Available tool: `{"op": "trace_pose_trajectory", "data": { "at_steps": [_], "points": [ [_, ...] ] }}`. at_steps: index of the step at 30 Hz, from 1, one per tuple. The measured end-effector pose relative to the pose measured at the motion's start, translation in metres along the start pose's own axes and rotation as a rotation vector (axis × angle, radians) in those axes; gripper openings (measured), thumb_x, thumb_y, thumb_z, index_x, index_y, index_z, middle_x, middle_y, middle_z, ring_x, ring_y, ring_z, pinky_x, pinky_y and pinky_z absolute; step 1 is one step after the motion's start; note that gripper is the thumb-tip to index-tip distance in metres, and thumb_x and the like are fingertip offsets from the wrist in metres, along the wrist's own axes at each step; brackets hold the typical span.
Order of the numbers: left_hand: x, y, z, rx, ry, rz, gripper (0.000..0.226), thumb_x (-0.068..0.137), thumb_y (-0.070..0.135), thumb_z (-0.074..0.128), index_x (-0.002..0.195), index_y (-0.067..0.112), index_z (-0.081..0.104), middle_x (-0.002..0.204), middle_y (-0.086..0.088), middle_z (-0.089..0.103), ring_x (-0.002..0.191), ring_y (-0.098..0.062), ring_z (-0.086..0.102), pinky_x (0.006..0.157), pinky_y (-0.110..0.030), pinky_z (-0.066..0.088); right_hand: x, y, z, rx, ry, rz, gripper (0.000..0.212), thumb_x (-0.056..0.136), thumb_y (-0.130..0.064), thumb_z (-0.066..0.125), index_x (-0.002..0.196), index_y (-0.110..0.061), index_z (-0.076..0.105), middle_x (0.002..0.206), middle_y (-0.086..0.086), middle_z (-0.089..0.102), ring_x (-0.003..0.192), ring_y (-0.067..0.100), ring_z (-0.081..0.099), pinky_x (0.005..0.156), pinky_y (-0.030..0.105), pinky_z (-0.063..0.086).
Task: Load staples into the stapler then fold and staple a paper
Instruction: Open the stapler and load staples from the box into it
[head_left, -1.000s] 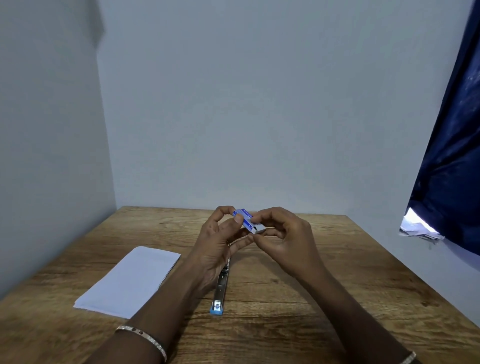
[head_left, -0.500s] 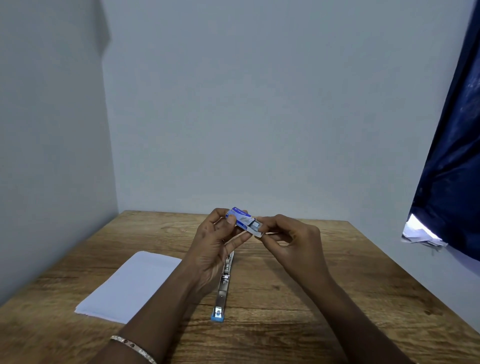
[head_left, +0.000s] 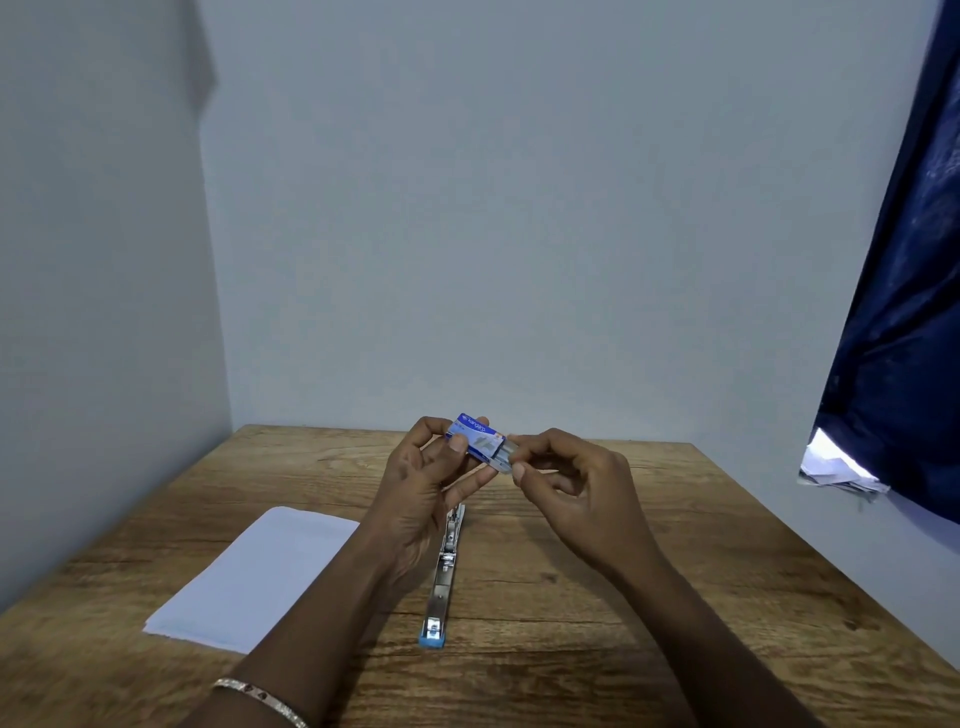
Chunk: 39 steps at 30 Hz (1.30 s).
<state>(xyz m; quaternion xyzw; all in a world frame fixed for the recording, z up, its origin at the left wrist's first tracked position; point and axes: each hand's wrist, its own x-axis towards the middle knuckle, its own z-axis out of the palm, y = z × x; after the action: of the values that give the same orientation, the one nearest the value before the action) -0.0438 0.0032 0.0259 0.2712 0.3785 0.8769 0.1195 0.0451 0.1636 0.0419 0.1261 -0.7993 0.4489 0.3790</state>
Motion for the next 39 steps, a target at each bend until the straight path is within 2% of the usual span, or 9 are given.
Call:
{"op": "trace_pose_trajectory", "data": {
  "at_steps": [4, 7, 10, 14, 20, 23, 31, 36, 39],
  "points": [
    [0.0, -0.003, -0.002, 0.061, -0.022, 0.031, 0.018, 0.092, 0.014, 0.069, 0.103, 0.006, 0.058, 0.118, -0.024, 0.074, 0.107, -0.035, 0.075, 0.081, -0.033, 0.062, 0.003, -0.002, -0.002, -0.083, 0.058, 0.042, 0.003, 0.089, -0.01, 0.077, 0.092, -0.01, 0.078, 0.086, -0.009, 0.079, 0.077, 0.002, 0.074, 0.062, 0.015, 0.055],
    [0.0, -0.005, -0.004, 0.143, -0.043, 0.045, 0.016, 0.094, 0.016, 0.07, 0.102, 0.007, 0.061, 0.118, -0.024, 0.074, 0.11, -0.038, 0.073, 0.084, -0.034, 0.061, 0.005, -0.002, -0.005, -0.139, 0.054, 0.072, 0.004, 0.086, -0.01, 0.079, 0.088, -0.013, 0.08, 0.086, -0.007, 0.079, 0.078, 0.005, 0.072, 0.058, 0.022, 0.055],
    [-0.001, -0.007, -0.004, 0.193, -0.047, 0.039, 0.012, 0.094, 0.018, 0.069, 0.099, 0.009, 0.062, 0.112, -0.026, 0.075, 0.11, -0.04, 0.072, 0.085, -0.035, 0.061, 0.006, -0.001, -0.007, -0.201, 0.032, 0.095, 0.009, 0.084, -0.008, 0.079, 0.085, -0.017, 0.08, 0.087, -0.007, 0.077, 0.078, 0.006, 0.07, 0.056, 0.021, 0.052],
    [-0.002, -0.007, -0.003, 0.24, -0.084, 0.025, 0.003, 0.095, 0.019, 0.066, 0.092, 0.017, 0.066, 0.105, -0.025, 0.077, 0.108, -0.037, 0.074, 0.084, -0.033, 0.061, 0.006, 0.001, -0.007, -0.3, -0.029, 0.111, 0.013, 0.083, -0.007, 0.077, 0.092, -0.015, 0.083, 0.088, -0.005, 0.077, 0.078, 0.008, 0.069, 0.061, 0.028, 0.055],
    [-0.003, -0.007, -0.002, 0.248, -0.089, 0.013, 0.003, 0.097, 0.019, 0.065, 0.094, 0.017, 0.066, 0.107, -0.025, 0.077, 0.108, -0.037, 0.074, 0.085, -0.033, 0.061, 0.008, 0.004, -0.007, -0.268, -0.035, 0.174, 0.011, 0.083, -0.012, 0.078, 0.093, -0.016, 0.083, 0.085, -0.01, 0.075, 0.076, 0.005, 0.067, 0.062, 0.013, 0.041],
    [-0.003, -0.008, -0.003, 0.256, -0.077, 0.009, 0.003, 0.099, 0.015, 0.063, 0.097, 0.013, 0.064, 0.106, -0.026, 0.077, 0.107, -0.037, 0.074, 0.084, -0.033, 0.062, 0.008, 0.004, -0.005, -0.246, -0.019, 0.202, 0.007, 0.082, -0.015, 0.078, 0.087, -0.017, 0.082, 0.086, -0.01, 0.077, 0.078, 0.005, 0.068, 0.062, 0.015, 0.04],
    [-0.005, -0.006, 0.0, 0.28, -0.063, -0.019, 0.006, 0.101, 0.007, 0.057, 0.102, 0.0, 0.057, 0.098, -0.026, 0.078, 0.097, -0.032, 0.078, 0.08, -0.031, 0.062, 0.005, 0.006, 0.002, -0.263, 0.044, 0.181, 0.005, 0.077, -0.015, 0.076, 0.075, -0.018, 0.079, 0.072, -0.012, 0.073, 0.062, 0.005, 0.061, 0.057, 0.018, 0.039],
    [-0.005, -0.006, 0.004, 0.262, 0.008, -0.04, 0.007, 0.101, 0.003, 0.057, 0.105, -0.002, 0.056, 0.086, -0.018, 0.079, 0.079, -0.021, 0.079, 0.073, -0.028, 0.063, 0.005, 0.007, 0.002, -0.264, 0.067, 0.155, 0.007, 0.079, -0.014, 0.073, 0.075, -0.019, 0.076, 0.076, -0.01, 0.074, 0.066, 0.005, 0.062, 0.055, 0.014, 0.038],
    [-0.005, -0.005, 0.005, 0.232, 0.047, -0.06, 0.007, 0.1, 0.003, 0.058, 0.105, -0.001, 0.056, 0.085, -0.02, 0.079, 0.079, -0.021, 0.079, 0.072, -0.028, 0.063, 0.005, 0.008, 0.002, -0.264, 0.078, 0.126, 0.008, 0.083, -0.012, 0.072, 0.078, -0.018, 0.074, 0.078, -0.01, 0.072, 0.071, 0.005, 0.063, 0.054, 0.012, 0.04]
  ]
}}
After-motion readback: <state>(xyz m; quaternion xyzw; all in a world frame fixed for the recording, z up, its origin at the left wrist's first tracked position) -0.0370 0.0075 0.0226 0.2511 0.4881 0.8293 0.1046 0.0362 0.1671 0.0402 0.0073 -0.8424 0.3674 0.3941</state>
